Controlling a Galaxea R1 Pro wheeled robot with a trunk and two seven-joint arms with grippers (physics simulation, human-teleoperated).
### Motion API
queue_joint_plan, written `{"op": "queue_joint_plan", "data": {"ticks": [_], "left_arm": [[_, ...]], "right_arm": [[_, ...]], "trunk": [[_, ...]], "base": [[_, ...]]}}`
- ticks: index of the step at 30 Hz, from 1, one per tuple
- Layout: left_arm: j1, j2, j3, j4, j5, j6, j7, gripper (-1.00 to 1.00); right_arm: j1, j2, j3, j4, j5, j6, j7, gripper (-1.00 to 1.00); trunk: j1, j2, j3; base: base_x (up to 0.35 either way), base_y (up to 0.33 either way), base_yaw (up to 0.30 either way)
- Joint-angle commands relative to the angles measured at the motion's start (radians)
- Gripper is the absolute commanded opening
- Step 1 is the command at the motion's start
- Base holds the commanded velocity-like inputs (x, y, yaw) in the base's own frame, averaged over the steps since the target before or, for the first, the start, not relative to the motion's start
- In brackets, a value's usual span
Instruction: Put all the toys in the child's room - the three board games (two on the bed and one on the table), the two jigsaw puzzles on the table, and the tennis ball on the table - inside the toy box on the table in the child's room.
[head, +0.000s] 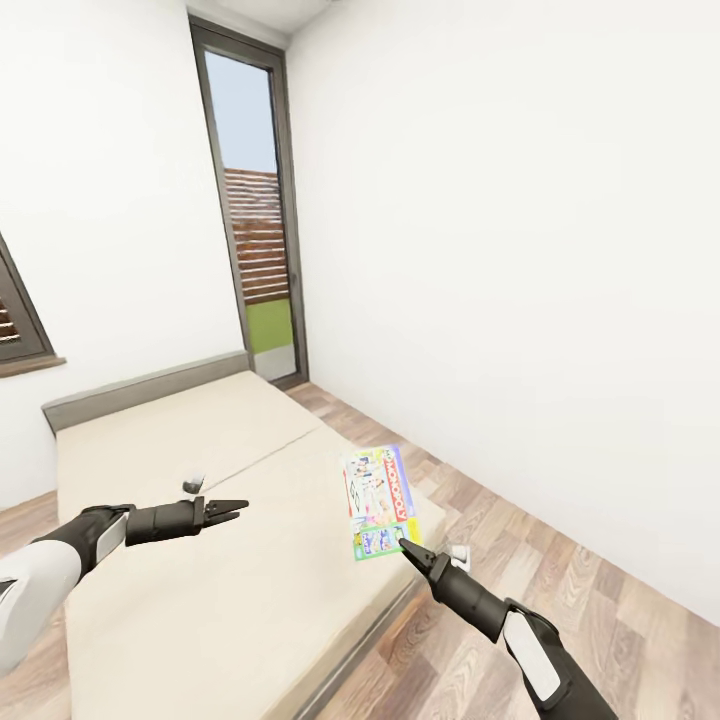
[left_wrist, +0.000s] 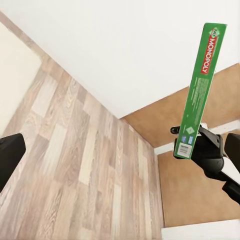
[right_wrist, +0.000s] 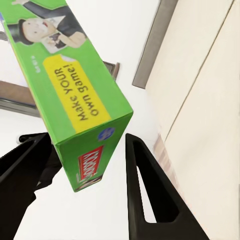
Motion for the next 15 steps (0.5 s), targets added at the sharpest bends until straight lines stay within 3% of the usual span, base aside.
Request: {"op": "queue_joint_plan", "data": {"ticks": [1,15], "left_arm": [[-0.001,0.000,0.003,0.000,-0.002,0.011,-0.004,1.00],[-0.001,0.001,0.003,0.000,-0.003,0.011,-0.002,1.00]], "right_arm": [[-0.001,0.001,-0.003,0.000,-0.006,0.009,0.001,-1.00],[-0.001,0.002,-0.003,0.000,-0.006,0.009,0.001,-1.00]], "trunk": [[0.001,-0.002,-0.001],[0.001,-0.002,0.010]], "base": [[0.000,0.000,-0.266],[0.000,0.000,-0.266]]}}
